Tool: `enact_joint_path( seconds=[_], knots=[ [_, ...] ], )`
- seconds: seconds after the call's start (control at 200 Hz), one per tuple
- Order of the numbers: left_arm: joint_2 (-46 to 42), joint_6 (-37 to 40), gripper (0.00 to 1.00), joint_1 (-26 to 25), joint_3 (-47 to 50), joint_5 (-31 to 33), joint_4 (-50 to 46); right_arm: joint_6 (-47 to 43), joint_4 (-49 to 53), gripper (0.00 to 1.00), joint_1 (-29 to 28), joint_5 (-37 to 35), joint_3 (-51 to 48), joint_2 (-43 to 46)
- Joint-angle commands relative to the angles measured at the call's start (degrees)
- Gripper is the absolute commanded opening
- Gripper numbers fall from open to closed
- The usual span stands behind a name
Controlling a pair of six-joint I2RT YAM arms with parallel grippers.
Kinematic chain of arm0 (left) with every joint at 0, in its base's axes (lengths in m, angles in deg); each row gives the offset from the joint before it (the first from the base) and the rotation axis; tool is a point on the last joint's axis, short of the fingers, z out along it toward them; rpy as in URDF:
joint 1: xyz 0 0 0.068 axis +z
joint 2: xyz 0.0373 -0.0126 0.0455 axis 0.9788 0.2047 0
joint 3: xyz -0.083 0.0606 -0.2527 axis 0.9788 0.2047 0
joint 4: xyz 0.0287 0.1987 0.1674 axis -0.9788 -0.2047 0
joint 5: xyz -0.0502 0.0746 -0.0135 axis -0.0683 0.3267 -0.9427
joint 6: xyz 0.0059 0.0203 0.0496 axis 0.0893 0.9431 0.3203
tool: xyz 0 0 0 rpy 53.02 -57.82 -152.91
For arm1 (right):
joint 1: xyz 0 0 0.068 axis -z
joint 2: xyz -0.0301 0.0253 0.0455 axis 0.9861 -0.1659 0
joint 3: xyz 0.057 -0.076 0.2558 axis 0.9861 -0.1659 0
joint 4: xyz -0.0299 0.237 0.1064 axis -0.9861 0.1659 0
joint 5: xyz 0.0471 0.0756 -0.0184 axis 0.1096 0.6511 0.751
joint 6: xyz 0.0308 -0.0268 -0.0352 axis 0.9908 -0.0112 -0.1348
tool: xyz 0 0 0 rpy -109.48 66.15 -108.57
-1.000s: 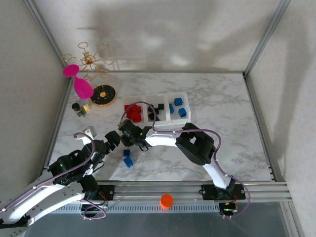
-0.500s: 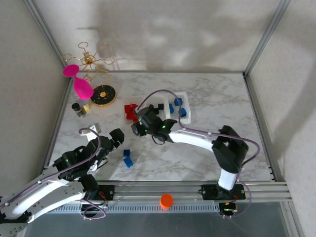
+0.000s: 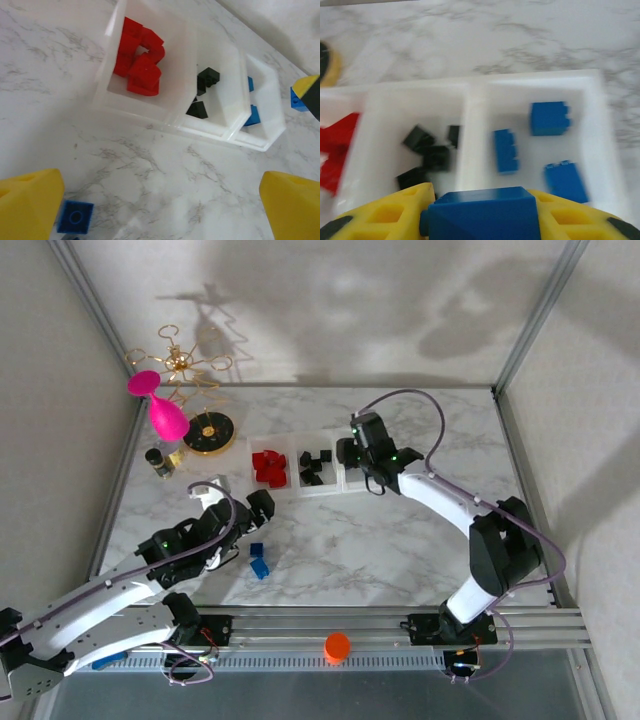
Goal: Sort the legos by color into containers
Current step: Place the lego in the container.
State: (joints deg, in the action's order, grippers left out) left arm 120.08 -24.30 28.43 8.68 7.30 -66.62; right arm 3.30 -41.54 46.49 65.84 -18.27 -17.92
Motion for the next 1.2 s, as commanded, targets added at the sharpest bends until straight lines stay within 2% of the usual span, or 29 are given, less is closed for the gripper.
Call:
enact_joint_path(
  seconds=[0.0, 0.125, 0.37, 0.741, 0.961, 1.096, 1.196],
  knots=[
    [1.8, 1.42, 0.99, 0.54, -2.46, -1.36, 3.34, -2.0, 0.67, 0.42, 1.92, -2.07, 3.59, -4.88],
    [3.33, 1.75, 1.0, 0.54, -3.55, -1.31, 3.55, -2.73, 0.02, 0.43, 3.21, -2.77, 7.04, -9.15],
    [3.59, 2.63, 1.0, 0.54, -3.76, -1.65, 4.14, -3.09, 0.92, 0.53, 3.85, -5.24, 11.6, -15.39],
    [2.34, 1.77, 0.99, 0.54, -3.04, -1.08, 3.34, -2.41, 1.16, 0.7, 2.96, -2.45, 7.61, -7.68],
    [0.36, 1.04, 1.0, 0.54, -2.57, 0.24, 0.46, -0.71, 2.12, 0.75, -1.41, 0.77, 3.16, -0.97],
    [-2.31, -0.01, 0.99, 0.54, -1.42, 0.84, -1.65, 0.92, 2.53, 0.77, -5.58, 1.13, 0.51, 1.32],
    [-4.45, -0.72, 1.0, 0.54, -0.54, 1.25, -3.51, 2.38, 2.9, 0.77, -10.84, 1.27, -0.71, 2.21]
  ],
)
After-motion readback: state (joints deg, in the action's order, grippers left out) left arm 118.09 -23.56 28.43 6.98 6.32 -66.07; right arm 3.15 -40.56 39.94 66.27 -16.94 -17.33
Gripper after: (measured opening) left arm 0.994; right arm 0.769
